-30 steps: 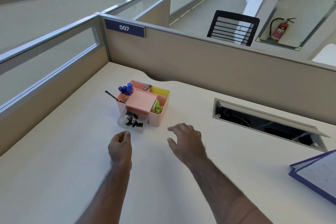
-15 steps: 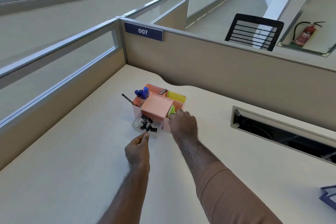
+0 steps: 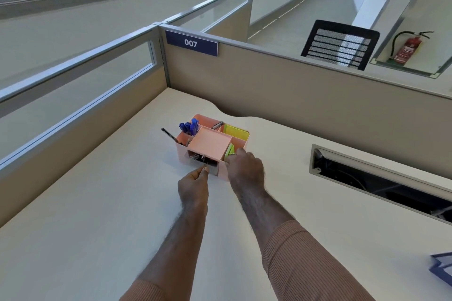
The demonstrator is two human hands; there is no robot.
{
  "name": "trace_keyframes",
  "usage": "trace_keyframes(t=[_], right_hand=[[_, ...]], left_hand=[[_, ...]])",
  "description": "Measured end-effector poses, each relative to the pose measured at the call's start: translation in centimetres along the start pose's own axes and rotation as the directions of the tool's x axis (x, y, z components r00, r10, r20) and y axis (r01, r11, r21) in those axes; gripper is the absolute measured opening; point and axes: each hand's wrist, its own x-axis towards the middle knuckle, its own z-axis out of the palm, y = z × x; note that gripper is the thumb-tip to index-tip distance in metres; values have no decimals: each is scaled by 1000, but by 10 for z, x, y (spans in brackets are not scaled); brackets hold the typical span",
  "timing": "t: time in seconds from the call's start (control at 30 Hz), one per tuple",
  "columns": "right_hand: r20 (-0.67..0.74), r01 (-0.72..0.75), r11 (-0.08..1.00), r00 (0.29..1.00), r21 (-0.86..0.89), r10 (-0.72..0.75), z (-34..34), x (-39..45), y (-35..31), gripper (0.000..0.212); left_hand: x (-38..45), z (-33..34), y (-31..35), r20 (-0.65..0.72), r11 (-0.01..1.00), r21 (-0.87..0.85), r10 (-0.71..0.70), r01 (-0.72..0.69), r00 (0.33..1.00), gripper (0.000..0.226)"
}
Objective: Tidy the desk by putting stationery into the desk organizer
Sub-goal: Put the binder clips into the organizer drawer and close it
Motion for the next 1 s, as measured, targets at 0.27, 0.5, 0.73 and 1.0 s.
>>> trace_keyframes(t=[0.27,0.5,0.73,1.0], right_hand=[[-2,-20,999,1000,28,20,-2,-1,-1,36],[5,-5,1000,1000,11,5,-1,0,2,33],[-30,-17,999,999,34,18,3,1,1,34],[-79,7,998,997,67,-2,9,-4,3,37]], left_hand=[[12,15,8,-13,996,89,-16,17,1000,21],[22,18,18,-81,988,154,28,-15,996,14],[22,20,15,-48,996,87,-9,13,999,18],[13,14,9,11,998,47,-45,44,999,28]])
